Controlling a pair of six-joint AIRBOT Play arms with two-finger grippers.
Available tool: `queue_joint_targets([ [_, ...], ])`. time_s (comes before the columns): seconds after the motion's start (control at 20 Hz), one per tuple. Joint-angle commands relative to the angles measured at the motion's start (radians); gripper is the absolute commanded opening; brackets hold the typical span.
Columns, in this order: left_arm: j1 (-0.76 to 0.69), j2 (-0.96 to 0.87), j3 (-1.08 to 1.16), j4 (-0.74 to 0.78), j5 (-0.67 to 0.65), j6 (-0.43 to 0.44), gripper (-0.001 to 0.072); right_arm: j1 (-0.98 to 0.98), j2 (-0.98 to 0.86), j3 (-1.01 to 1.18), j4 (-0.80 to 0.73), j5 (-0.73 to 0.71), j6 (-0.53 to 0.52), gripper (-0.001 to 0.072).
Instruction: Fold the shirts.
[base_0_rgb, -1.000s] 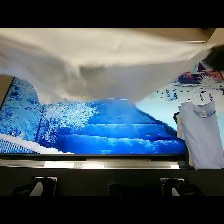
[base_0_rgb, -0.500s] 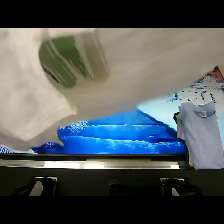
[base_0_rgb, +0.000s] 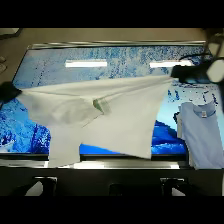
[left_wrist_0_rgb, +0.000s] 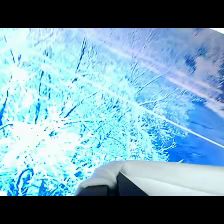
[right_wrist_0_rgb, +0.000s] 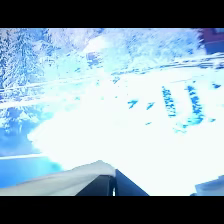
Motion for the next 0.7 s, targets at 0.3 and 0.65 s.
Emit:
queue_joint_targets([
  [0.3, -0.043, -0.409, -0.066, -0.153, 0.281, 0.031, 0.0035, 0.005, -0.372, -0.029, 0.336, -0.306, 0.293, 0.0053],
  [0.65, 0.113, -0.412, 0.044, 0.045, -0.248, 0.119, 0.0623, -0.177, -0.32, 0.02, 0.351, 0.23, -0.127, 0.0498],
])
